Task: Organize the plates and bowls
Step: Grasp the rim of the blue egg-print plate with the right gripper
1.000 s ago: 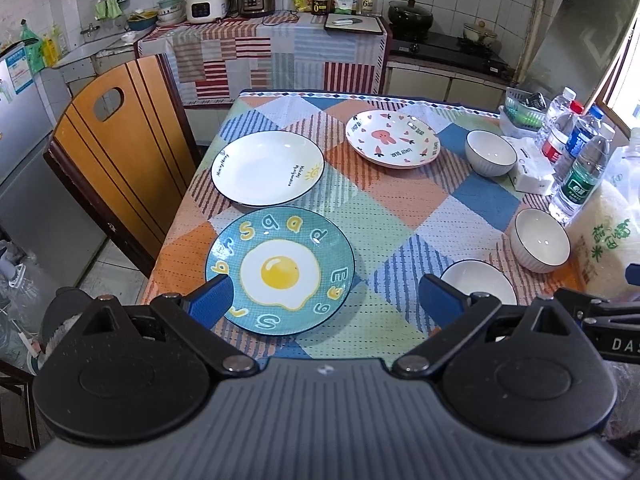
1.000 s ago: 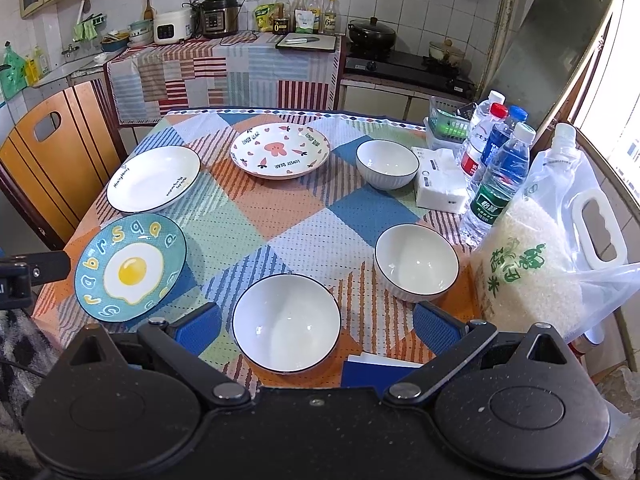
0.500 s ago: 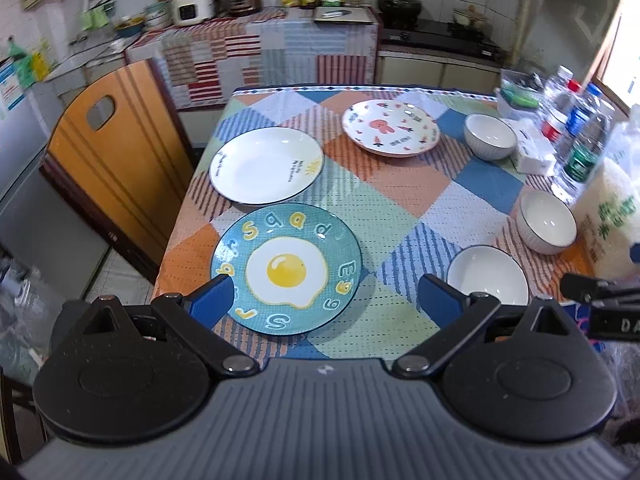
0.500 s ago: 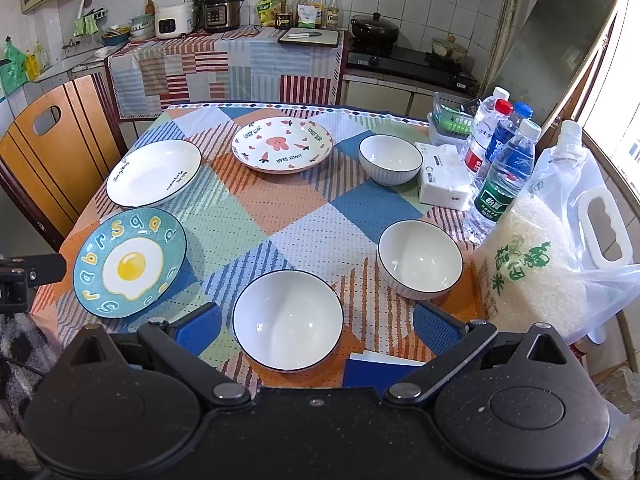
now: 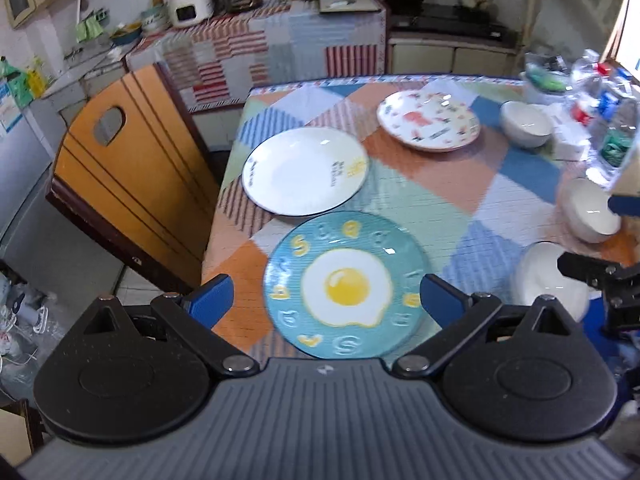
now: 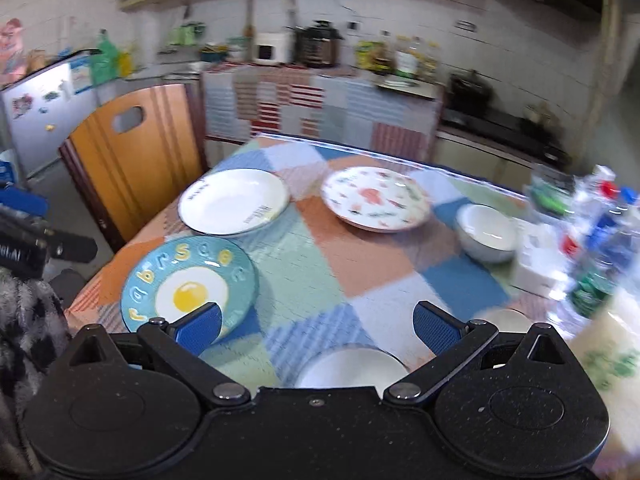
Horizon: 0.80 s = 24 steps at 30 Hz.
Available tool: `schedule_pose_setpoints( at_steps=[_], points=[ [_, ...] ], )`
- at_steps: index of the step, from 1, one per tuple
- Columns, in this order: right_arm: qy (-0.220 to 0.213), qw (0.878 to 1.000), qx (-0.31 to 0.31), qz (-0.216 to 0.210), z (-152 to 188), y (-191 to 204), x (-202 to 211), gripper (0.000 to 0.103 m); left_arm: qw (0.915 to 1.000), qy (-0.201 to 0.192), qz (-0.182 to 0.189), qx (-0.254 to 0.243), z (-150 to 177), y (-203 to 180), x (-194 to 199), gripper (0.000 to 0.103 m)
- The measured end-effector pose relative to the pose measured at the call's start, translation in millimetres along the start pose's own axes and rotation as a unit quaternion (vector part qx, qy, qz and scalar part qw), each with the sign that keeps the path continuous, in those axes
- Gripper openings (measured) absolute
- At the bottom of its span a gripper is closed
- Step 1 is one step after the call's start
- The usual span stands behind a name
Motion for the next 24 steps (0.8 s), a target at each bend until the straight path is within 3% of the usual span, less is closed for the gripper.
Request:
schedule_pose_setpoints(
  at_steps=[4,8,11,15,18,20,22,24],
  points=[
    [0.011,0.993,-0.068,-0.097,0,9,-38,0.102,0.9990,0.044,0.012,0.004,-3,22,-38,0.097],
    [0.050,0.982,-0.096,-0.153,0,27,-82,0.091,0.9969,0.075,0.011,-0.019,-8,33,-75,0.095],
    [0.101,0.972,-0.143,-0.160,8,33,-117,0.086,0.9941,0.105,0.018,-0.020,-8,40,-104,0.095],
    [0.142,0.965,-0.158,-0.155,19,41,-145,0.078,0.9892,0.142,0.031,-0.018,-2,48,-145,0.091],
    [0.159,0.960,-0.175,-0.153,26,43,-161,0.067,0.9862,0.160,0.036,-0.021,7,55,-171,0.081],
    [0.170,0.953,-0.198,-0.154,30,43,-168,0.054,0.9841,0.170,0.047,-0.021,15,57,-184,0.076],
    [0.180,0.946,-0.220,-0.153,33,41,-173,0.050,0.9805,0.186,0.063,-0.010,23,59,-193,0.068],
    [0.176,0.949,-0.219,-0.141,35,42,-173,0.048,0.9769,0.199,0.078,0.007,28,61,-199,0.058]
  ],
)
Point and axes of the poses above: each gripper's, at about its wrist camera, not at the fingertips, and x roughly against the way its jaws point, y to its left, z to its underside, the point moved 5 cm from there along -x, roughly the way its jaws point, and after that the axes turned 5 degrees about -y, right-handed, at the moved point
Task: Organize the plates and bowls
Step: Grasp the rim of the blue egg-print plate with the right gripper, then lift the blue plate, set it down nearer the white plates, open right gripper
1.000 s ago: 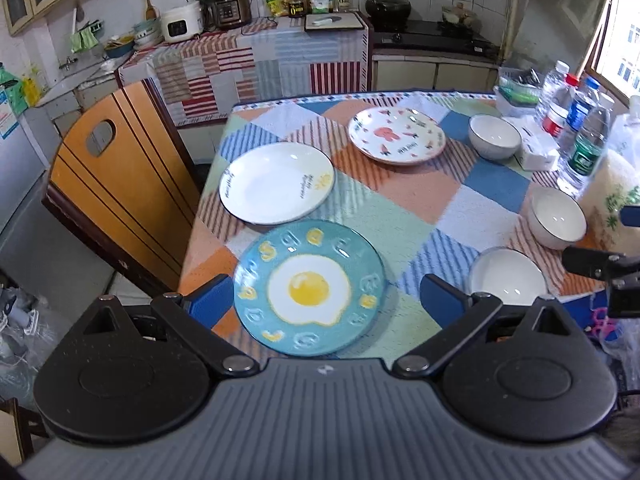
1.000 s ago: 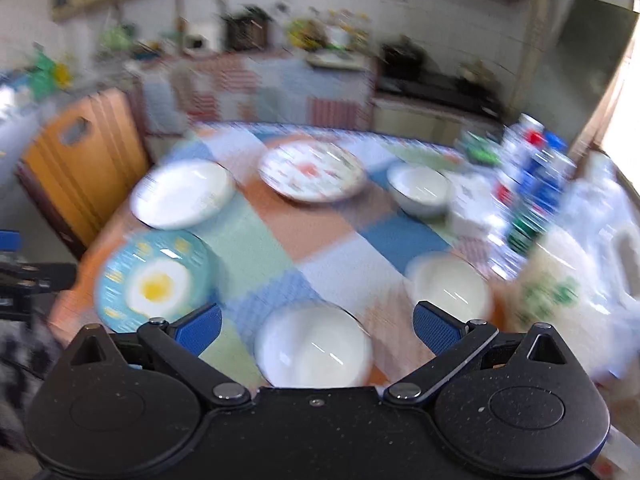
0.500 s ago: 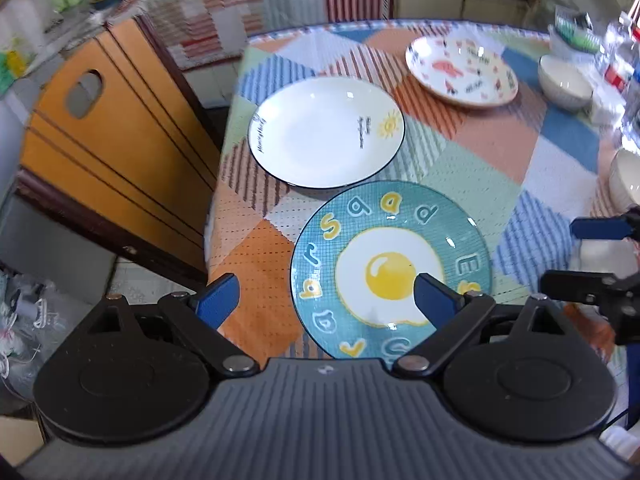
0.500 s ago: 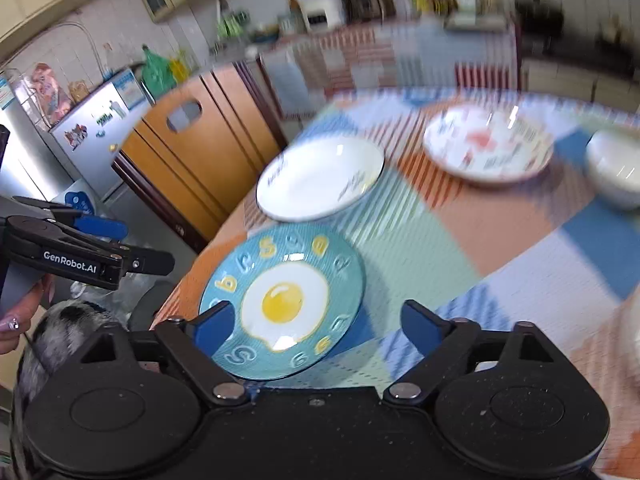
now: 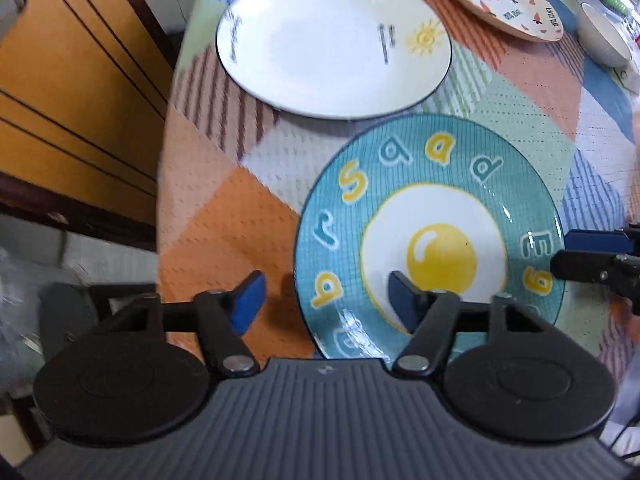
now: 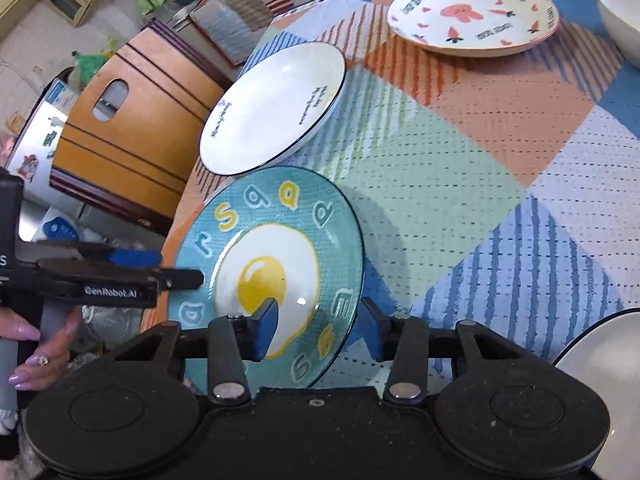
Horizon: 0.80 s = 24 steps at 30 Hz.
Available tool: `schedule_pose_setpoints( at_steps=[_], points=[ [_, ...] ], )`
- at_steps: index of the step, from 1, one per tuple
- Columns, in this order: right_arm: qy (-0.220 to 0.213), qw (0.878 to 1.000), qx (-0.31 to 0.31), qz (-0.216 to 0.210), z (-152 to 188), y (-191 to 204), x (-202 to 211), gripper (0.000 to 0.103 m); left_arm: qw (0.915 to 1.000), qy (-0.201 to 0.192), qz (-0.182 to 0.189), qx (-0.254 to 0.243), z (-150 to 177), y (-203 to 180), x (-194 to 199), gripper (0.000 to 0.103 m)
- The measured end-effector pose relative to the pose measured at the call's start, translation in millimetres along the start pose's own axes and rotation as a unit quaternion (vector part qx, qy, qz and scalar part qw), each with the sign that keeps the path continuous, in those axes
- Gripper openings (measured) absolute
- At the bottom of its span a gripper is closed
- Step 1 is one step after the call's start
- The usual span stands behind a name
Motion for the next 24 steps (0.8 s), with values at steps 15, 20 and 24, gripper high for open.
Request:
schedule_pose_setpoints(
  at_steps=[15,20,24],
  points=[
    [0.028,0.999,-0.040,-0.005,10,-19,-27,0.014,1.0000,0.010,0.002,0.001,7,-1,-12,0.035],
    [0.026,0.999,-0.031,-0.003,7,-21,-20,0.015,0.9993,-0.016,0.031,0.010,6,-2,1,0.035],
    [0.012,1.000,-0.008,-0.020,2,-16,-5,0.016,0.9990,-0.038,0.023,-0.006,4,-8,11,0.035]
  ],
)
Point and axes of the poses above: each gripper's, at about its wrist camera, not at the fingertips, and x roughly against the way its jaws point, y to its left, z to its underside, the point moved 5 cm from there along -x, roughly the way its jaws point, and after that the axes turned 5 degrees about -y, right-handed, at the moved point
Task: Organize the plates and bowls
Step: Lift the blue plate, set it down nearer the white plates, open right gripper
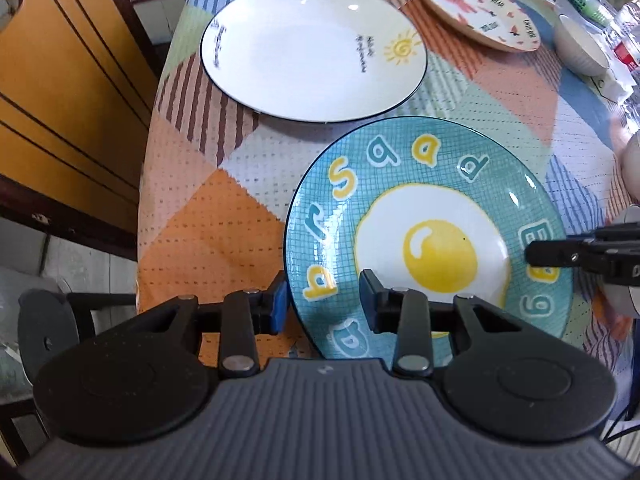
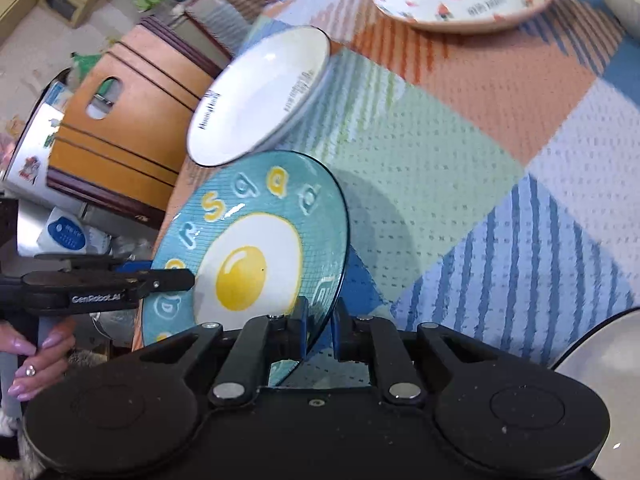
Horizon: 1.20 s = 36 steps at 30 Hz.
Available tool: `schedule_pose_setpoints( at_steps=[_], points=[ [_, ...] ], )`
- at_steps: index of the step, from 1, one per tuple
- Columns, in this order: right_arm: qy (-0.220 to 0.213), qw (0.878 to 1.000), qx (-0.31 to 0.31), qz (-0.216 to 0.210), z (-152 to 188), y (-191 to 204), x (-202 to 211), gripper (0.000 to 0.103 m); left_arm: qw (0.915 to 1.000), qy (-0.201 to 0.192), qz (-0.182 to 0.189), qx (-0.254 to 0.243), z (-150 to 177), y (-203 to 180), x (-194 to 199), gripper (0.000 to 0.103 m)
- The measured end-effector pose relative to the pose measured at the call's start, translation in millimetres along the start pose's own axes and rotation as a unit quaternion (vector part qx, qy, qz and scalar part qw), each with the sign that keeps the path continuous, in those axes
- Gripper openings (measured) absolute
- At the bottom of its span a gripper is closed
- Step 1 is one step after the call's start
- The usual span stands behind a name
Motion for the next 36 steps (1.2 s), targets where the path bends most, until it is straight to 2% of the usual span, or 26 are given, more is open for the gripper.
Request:
schedule_pose_setpoints(
  at_steps=[2,5,9,14,22,30,36],
  points=[
    [-0.002,1.000,0.007,0.000,-3,2,7,0.016,0.9999,-0.013,0.003,0.003,-2,-4,7,0.035],
    [-0.011,1.000,0.025,-0.003,-5,6,20,0.017,0.9983,-0.057,-0.002,0.005,-11,-11,23,0.035],
    [-0.025,1.000,0.014,-0.011,-12,-1,37,0.018,0.9966,-0.076,0.021,0.025,-27,-21,34,0.035],
    [-0.049,0.998,0.028,0.001,-28,-15,62,0.018,0.9953,-0.091,0.033,0.006,-44,-51,38,0.035],
    [-0.070,0.996,0.053,0.028,-60,-49,84,0.017,0.9962,-0.062,0.060,0.007,-67,-88,11,0.035],
    [-0.061,0.997,0.045,0.027,-79,-93,73,0.017,0.9973,-0.041,0.060,-0.004,-84,-111,-27,0.035],
    [-0.040,0.998,0.041,0.024,-77,-115,57,0.018,0.9983,-0.018,0.053,-0.019,-82,-120,-50,0.035]
  ],
)
Point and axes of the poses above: each gripper's, at about its wrist camera, not at the fingertips, and x roughly against the way its jaws point, y to its left, z to its underside, the point moved 5 cm from there along -x, roughly the way its jaws point, and after that the axes turned 5 degrees about -y, right-handed, at the moved point
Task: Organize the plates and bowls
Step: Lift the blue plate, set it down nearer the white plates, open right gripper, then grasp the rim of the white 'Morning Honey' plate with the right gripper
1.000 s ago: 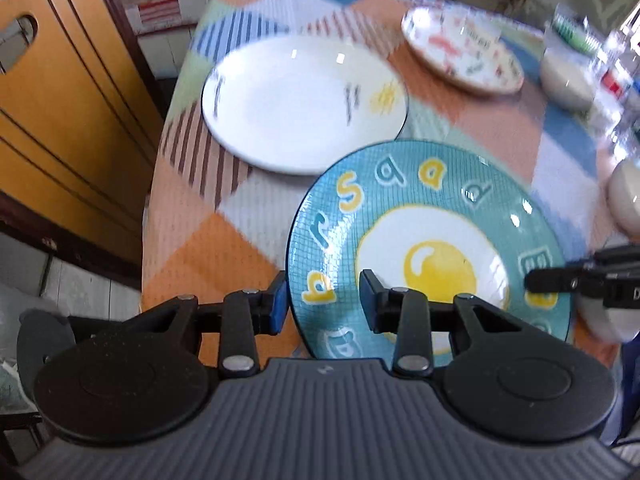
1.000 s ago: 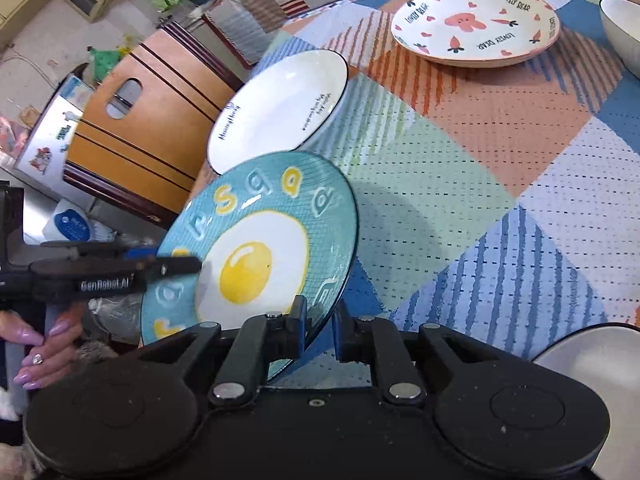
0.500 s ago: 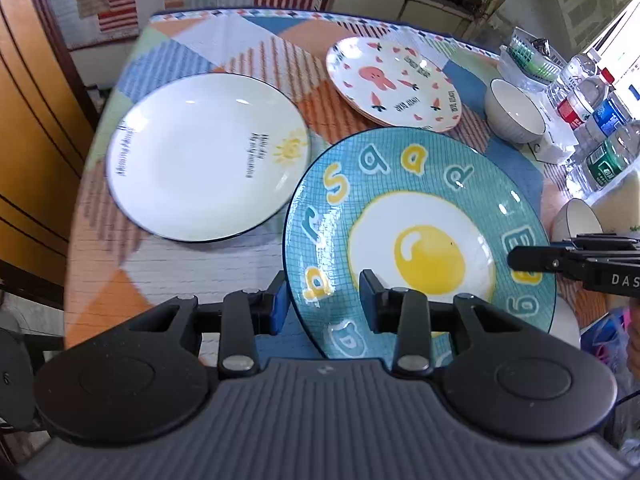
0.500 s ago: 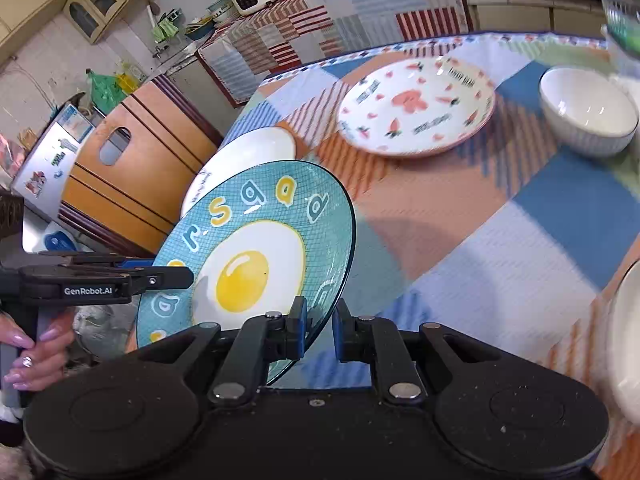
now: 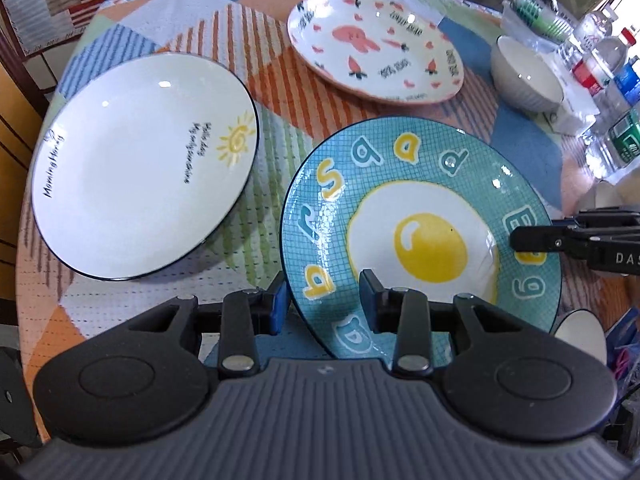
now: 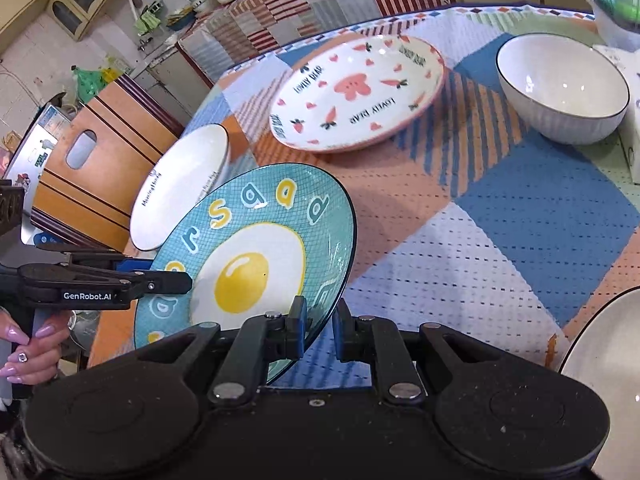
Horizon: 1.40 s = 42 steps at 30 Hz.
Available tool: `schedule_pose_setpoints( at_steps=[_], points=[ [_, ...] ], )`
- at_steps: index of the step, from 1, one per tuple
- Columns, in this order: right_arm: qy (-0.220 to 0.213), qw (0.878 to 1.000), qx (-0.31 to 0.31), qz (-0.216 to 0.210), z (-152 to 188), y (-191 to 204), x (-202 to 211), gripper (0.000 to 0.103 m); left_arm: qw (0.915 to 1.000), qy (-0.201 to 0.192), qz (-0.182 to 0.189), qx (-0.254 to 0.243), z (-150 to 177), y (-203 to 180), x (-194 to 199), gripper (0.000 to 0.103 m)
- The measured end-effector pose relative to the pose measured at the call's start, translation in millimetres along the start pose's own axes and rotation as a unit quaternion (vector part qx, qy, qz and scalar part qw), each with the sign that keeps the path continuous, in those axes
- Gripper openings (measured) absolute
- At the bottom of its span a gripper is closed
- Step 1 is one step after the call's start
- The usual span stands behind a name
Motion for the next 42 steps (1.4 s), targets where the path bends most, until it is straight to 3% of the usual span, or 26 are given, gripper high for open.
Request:
schedule_pose_setpoints(
  at_steps=[6,13,15,17,19,22,26,34,42],
  points=[
    [0.003,1.000,0.020,0.014,-1,-8,-15,0.018,0.9999,0.006,-0.012,-0.007,3,-5,-15,0.035],
    [0.002,0.995,0.055,0.087,1,-11,-29,0.027,0.9990,0.017,-0.018,-0.038,10,-16,-17,0.036],
    [0.001,0.990,0.085,0.109,2,-4,-29,0.029,0.9991,0.028,-0.020,-0.026,9,-13,-10,0.037],
    [-0.007,0.986,0.101,0.134,0,2,-22,0.032,0.9988,0.015,-0.032,-0.033,6,-11,7,0.038],
    [-0.022,0.988,0.086,0.123,-3,6,-7,0.041,0.9981,0.002,-0.042,-0.045,1,-10,27,0.039],
    [-0.029,0.992,0.075,0.096,-4,20,13,0.043,0.9973,-0.011,-0.045,-0.057,-7,-9,54,0.041],
    [-0.043,0.991,0.100,0.077,-2,49,35,0.050,0.9955,-0.014,-0.060,-0.073,-7,-4,85,0.043],
    [-0.049,0.989,0.134,0.047,-6,97,55,0.054,0.9912,-0.034,-0.080,-0.100,-3,16,136,0.050],
    [-0.056,0.982,0.180,0.009,-18,150,64,0.065,0.9867,-0.070,-0.089,-0.117,-8,36,165,0.059]
  ],
)
Point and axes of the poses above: each gripper's, at about its wrist camera, not at the fingertips, and x roughly against the way its jaws point, y to its left, z to its underside, the point moved 5 cm from there along -x, roughly the way its jaws point, and after that the axes turned 5 degrees about -y, right-handed, at the moved point
